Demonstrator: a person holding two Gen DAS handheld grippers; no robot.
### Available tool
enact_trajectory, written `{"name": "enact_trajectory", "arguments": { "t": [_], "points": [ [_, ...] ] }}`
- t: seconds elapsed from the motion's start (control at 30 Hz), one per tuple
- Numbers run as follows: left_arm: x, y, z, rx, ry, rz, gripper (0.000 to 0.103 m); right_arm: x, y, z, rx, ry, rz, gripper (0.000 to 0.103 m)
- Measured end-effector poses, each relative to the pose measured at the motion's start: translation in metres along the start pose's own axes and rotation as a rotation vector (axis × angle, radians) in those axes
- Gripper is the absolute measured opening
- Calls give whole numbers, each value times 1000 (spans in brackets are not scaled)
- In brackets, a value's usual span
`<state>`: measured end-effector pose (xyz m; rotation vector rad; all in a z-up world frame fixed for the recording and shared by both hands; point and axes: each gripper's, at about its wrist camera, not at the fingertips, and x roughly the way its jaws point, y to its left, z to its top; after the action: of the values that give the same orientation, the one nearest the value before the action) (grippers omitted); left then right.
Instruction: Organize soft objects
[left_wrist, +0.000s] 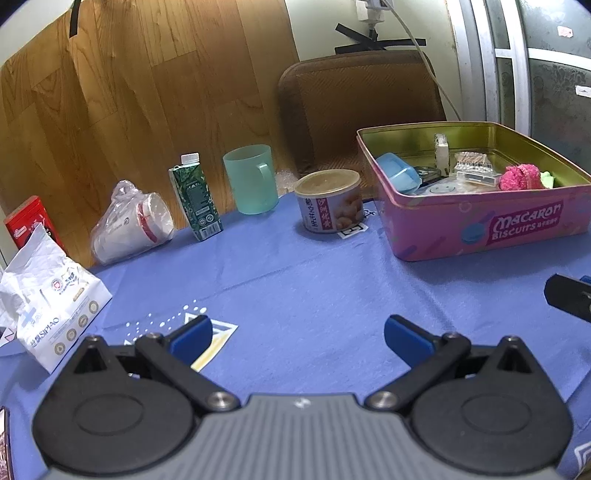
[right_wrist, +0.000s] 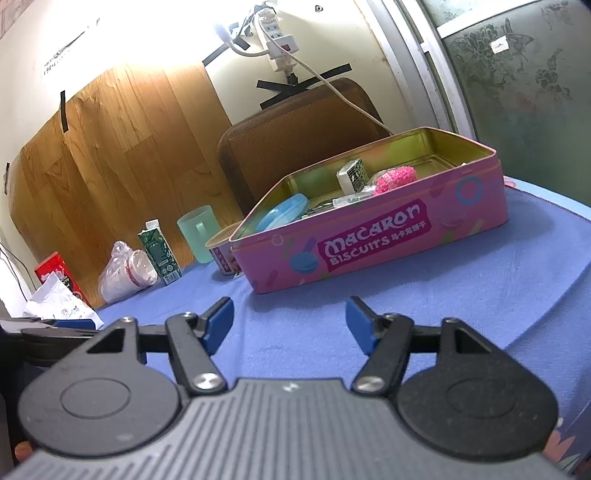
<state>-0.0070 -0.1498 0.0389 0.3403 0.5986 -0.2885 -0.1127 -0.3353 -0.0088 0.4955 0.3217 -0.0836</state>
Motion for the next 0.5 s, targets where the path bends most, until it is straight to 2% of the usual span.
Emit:
{"name": "enact_trajectory", "arguments": {
  "t": [0.23,0.43,0.5],
  "points": [
    [-5,1,2,1,-40,11,103,-1,3,1,-16,-11,-1,71],
    [-9,-3,1,22,-93,69,103,-2,4,-1,-19,-13,-8,71],
    [-11,-3,2,23,-93,62,103,-3,4,0,-22,-19,-12,71]
  ]
}}
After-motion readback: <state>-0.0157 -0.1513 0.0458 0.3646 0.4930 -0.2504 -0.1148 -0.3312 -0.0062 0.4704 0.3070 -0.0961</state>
